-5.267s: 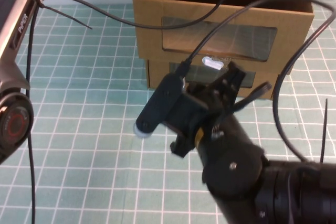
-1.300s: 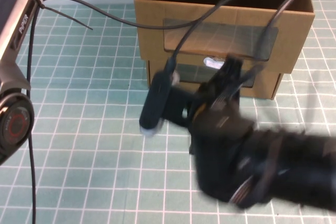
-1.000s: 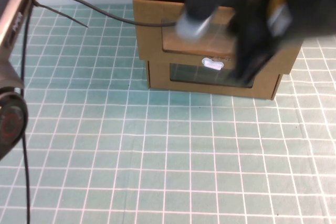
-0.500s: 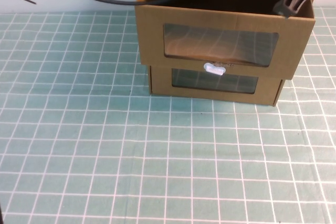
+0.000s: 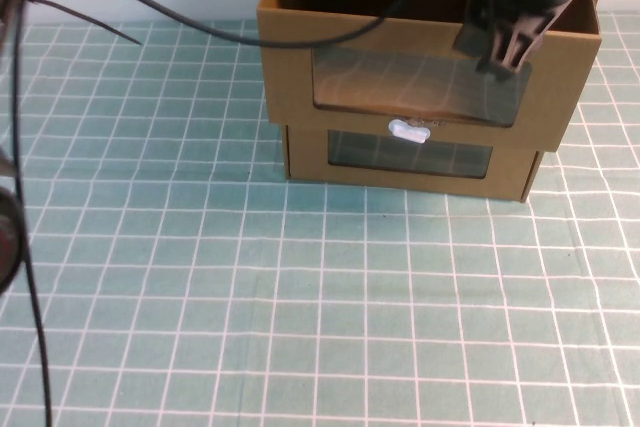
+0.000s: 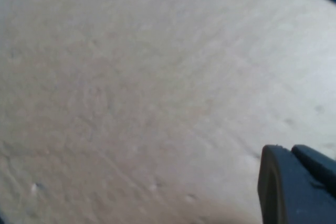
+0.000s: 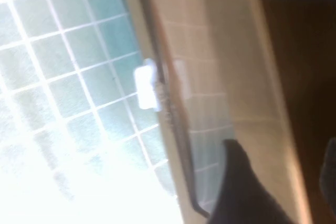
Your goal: Open the shoe box
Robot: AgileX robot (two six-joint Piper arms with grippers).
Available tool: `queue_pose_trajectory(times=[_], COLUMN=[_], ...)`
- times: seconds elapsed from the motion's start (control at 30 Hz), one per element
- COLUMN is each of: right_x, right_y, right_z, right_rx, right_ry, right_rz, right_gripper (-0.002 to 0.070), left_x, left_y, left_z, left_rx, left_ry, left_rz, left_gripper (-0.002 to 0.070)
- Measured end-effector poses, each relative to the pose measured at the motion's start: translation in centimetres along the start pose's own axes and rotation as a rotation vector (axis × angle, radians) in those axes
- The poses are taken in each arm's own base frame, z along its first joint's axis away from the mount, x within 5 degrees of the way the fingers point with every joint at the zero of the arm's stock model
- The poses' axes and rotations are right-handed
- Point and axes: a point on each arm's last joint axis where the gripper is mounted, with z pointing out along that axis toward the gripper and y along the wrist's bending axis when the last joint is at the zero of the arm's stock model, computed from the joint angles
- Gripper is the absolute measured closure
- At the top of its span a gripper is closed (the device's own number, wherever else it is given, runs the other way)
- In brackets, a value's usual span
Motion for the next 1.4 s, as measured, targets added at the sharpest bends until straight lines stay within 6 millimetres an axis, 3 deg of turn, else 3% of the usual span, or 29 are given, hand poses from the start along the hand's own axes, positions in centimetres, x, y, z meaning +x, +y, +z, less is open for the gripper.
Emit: queue_pose_trajectory(times=[0.13, 0.4, 0.5, 0.6, 0.7, 1.0, 1.17, 1.4], right_x=[-0.3, -0.2, -0.2, -0.3, -0.5, -0.5, -0.6, -0.7], right_y=[0.3, 0.1, 0.2, 0.6, 1.1, 2.0, 3.7, 6.7], right_z=[1.4, 5.0, 5.8, 5.8, 5.6, 2.8, 1.8, 2.3], right_rx=[-0.022, -0.015, -0.034, -0.078, -0.127, -0.184, -0.230, -0.318], right_ry=[0.027, 0.104, 0.114, 0.096, 0.065, -0.005, -0.030, -0.036], right_rz=[-0.019, -0.047, -0.057, -0.105, -0.111, -0.094, -0.105, -0.131], right_gripper=[0.0368, 0.0373, 0.0459, 0.0598, 0.0643, 0.0659, 0.0661, 0.0663], left_x=[1.3, 1.4, 1.5, 1.5, 1.5, 1.3, 1.2, 1.3], left_y=[1.1, 1.3, 1.3, 1.4, 1.4, 1.2, 1.0, 1.1], left_z=[2.2, 2.7, 2.7, 2.8, 2.8, 2.8, 2.9, 2.9], left_rx=[0.016, 0.031, 0.033, 0.032, 0.032, 0.042, 0.049, 0.043], left_ry=[0.011, -0.002, -0.005, -0.009, -0.009, -0.020, -0.024, -0.016], left_rz=[-0.023, -0.017, -0.018, -0.020, -0.020, -0.025, -0.024, -0.019], left_gripper=[0.0680, 0.0680, 0.0680, 0.0680, 0.0680, 0.0680, 0.0680, 0.0680])
